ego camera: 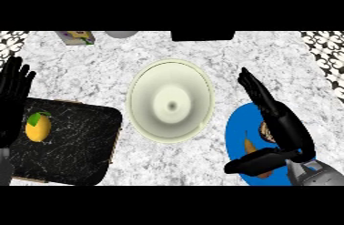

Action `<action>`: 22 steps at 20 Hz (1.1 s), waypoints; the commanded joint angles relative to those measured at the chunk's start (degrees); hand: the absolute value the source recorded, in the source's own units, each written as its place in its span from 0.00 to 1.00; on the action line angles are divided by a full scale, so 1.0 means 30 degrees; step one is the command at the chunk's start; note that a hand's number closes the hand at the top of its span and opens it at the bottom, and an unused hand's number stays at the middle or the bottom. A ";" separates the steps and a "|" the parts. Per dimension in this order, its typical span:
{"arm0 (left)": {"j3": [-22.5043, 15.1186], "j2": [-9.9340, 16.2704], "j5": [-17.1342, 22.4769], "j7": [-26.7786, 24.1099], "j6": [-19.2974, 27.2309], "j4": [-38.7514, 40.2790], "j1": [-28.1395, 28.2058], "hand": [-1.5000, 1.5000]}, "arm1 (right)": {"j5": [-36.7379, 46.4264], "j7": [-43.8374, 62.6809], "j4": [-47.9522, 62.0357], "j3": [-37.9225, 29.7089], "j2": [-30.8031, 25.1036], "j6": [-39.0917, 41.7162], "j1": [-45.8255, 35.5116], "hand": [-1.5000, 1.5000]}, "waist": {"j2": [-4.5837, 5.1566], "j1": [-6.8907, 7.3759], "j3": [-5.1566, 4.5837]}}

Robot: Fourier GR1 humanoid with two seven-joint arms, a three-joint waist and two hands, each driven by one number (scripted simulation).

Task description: Pick the cupcake from the plate and place it in the bowl

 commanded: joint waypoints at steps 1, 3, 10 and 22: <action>0.0497 -0.0635 0.0103 -0.1167 -0.0034 0.0653 -0.0407 0.50 | 0.3014 -0.4888 -0.1509 0.0725 -0.0954 -0.0308 0.3333 0.00 | 0.0198 -0.0018 0.0034; 0.1148 -0.0269 0.0482 -0.1469 -0.0788 0.1365 -0.0806 0.50 | 0.3778 -0.4495 -0.3867 0.0918 -0.2190 -0.0334 0.5219 0.00 | 0.0175 -0.0055 0.0010; 0.1020 -0.0359 0.0140 -0.0629 -0.0443 0.0775 -0.0865 0.50 | 0.4538 -0.2353 -0.7092 -0.4146 -0.7020 -0.0029 0.7901 0.00 | 0.0102 -0.0006 0.0004; 0.1408 -0.0247 0.0079 -0.0785 -0.1164 0.1782 -0.1819 0.50 | 0.3207 0.3516 -0.8856 -0.8704 -1.4862 0.7630 0.8594 0.00 | 0.0198 0.0365 -0.0019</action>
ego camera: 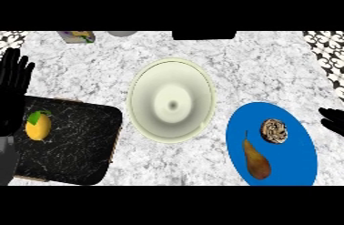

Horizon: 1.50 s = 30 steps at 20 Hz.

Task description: Pick the cupcake from the plate and place it in the bowl

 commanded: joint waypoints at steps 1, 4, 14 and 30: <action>0.0041 0.0083 -0.0203 0.0618 0.0116 -0.0003 -0.0903 0.50 | 0.0751 0.0786 0.0625 -0.0479 -0.1872 0.2206 -0.0304 0.00 | 0.0087 0.0398 0.0033; 0.0146 -0.0255 -0.0364 0.0122 -0.0279 0.0451 -0.0587 0.50 | 0.1332 0.0501 0.0202 -0.0906 -0.1499 0.3452 0.0542 0.00 | 0.0054 0.0320 0.0040; 0.0682 -0.1255 -0.0831 0.0227 -0.0968 0.0059 -0.0228 0.50 | 0.4515 0.1023 0.2519 0.0993 0.2055 0.5420 -0.2559 0.00 | 0.0074 0.0587 0.0045; 0.1316 -0.1965 -0.2248 0.1645 -0.1110 0.0291 -0.1923 0.50 | 1.1218 -0.1987 0.8866 0.3161 0.6640 0.4581 -0.5176 0.00 | 0.0080 0.0511 0.0049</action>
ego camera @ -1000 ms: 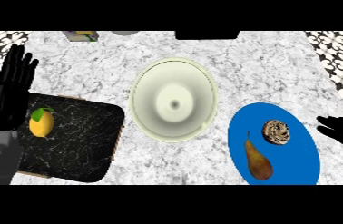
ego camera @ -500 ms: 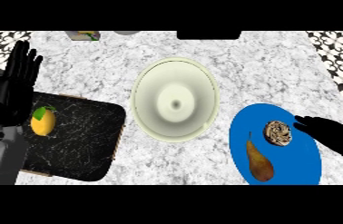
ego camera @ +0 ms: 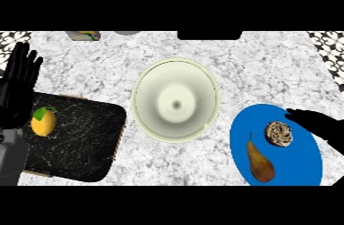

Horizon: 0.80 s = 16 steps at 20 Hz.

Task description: Pick the cupcake from the plate and place it in the bowl

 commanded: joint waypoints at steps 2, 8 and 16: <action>0.0277 -0.0349 -0.0261 0.0182 -0.0356 -0.1029 0.1061 0.50 | 0.1873 -0.1037 0.2322 0.0480 0.1639 -0.0449 -0.1250 0.00 | -0.0010 0.0060 0.0000; 0.0713 -0.1027 -0.0569 -0.1532 -0.0904 0.0531 0.1177 0.50 | 0.2735 -0.4639 0.4438 -0.0121 0.1764 -0.1513 -0.1439 0.00 | 0.0013 0.0001 -0.0002; 0.2093 0.0050 -0.0117 0.0224 -0.1991 0.0530 -0.0321 0.50 | 0.4785 -0.1999 0.3422 0.0746 0.4269 -0.0429 -0.1916 0.00 | -0.0004 -0.0050 -0.0006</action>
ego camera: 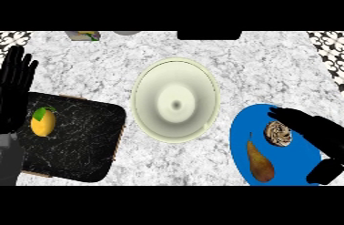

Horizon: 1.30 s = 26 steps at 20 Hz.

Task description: Pick the cupcake from the plate and place it in the bowl

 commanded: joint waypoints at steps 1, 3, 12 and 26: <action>-0.0322 -0.0524 -0.0481 0.1319 0.0579 -0.1220 -0.0268 0.50 | 0.1484 -0.0430 0.1321 0.0303 0.1060 -0.0926 -0.0186 0.00 | -0.0005 0.0026 0.0007; -0.0110 -0.0659 -0.0705 0.1215 0.0740 -0.1466 -0.0174 0.50 | 0.1728 -0.1155 0.1840 0.0051 0.0715 -0.0485 -0.0212 0.00 | -0.0007 0.0017 0.0005; 0.0578 -0.0922 -0.0798 -0.0069 -0.0339 0.0461 -0.0229 0.50 | 0.3495 -0.1729 0.5300 -0.0195 0.2120 -0.1754 -0.1416 0.00 | 0.0018 0.0036 0.0004; 0.1170 -0.0680 -0.0767 0.0022 -0.1324 0.0581 -0.0313 0.50 | 0.4446 -0.3730 0.8331 -0.1309 0.2860 -0.3728 -0.4150 1.00 | 0.0014 0.0080 0.0003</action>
